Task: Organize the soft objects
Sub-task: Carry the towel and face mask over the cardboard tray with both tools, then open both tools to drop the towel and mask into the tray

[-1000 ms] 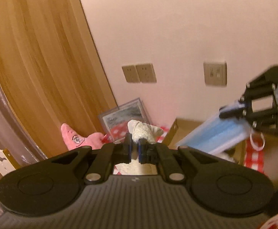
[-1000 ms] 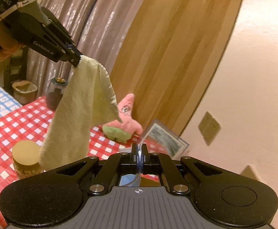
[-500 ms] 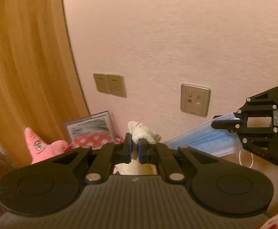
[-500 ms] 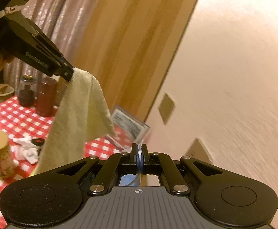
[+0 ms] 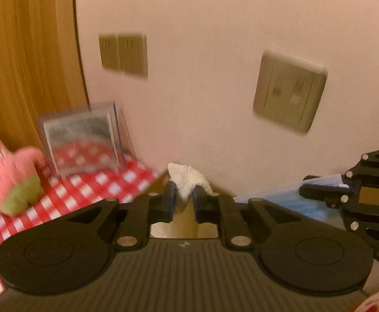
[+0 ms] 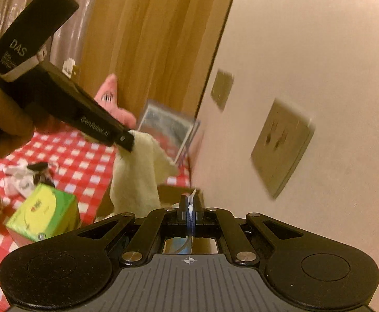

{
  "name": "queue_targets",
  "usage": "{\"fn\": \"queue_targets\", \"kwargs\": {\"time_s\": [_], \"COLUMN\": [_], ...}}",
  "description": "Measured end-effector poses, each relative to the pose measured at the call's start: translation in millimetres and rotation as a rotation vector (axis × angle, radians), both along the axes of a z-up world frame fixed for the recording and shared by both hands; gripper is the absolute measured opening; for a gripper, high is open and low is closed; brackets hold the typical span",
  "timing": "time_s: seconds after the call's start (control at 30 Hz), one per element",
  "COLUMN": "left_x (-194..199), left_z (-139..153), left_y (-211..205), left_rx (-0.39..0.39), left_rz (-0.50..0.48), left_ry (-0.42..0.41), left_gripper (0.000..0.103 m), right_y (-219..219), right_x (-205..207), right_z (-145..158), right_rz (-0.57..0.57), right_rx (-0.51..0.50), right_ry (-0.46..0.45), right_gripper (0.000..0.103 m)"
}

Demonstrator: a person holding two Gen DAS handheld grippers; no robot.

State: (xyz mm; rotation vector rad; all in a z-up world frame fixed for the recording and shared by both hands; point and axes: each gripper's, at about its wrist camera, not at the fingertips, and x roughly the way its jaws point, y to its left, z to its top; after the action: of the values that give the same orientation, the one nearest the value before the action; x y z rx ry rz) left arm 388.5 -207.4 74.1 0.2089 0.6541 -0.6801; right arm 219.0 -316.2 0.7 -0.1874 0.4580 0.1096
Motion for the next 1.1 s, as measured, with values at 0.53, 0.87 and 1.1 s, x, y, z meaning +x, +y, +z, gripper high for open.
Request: {"fn": "queue_targets", "kwargs": {"time_s": [0.53,0.87,1.1], "left_x": [-23,-51,-74], "left_z": [-2,5,-4], "left_y": [59,107,136], "left_rx": [-0.065,-0.133,-0.169], "left_rz": [0.059,0.142,0.222], "left_ry": [0.025,0.021,0.055], "left_gripper": [0.04,0.042,0.046], "right_y": [-6,-8,-7], "right_x": [43,46,17], "right_z": [-23,-69,-70], "right_rz": [-0.005,0.025,0.012], "right_rx": [0.087,0.157,0.17], "right_ry": [0.022,0.222,0.245], "right_gripper": [0.002,0.06,0.064]}}
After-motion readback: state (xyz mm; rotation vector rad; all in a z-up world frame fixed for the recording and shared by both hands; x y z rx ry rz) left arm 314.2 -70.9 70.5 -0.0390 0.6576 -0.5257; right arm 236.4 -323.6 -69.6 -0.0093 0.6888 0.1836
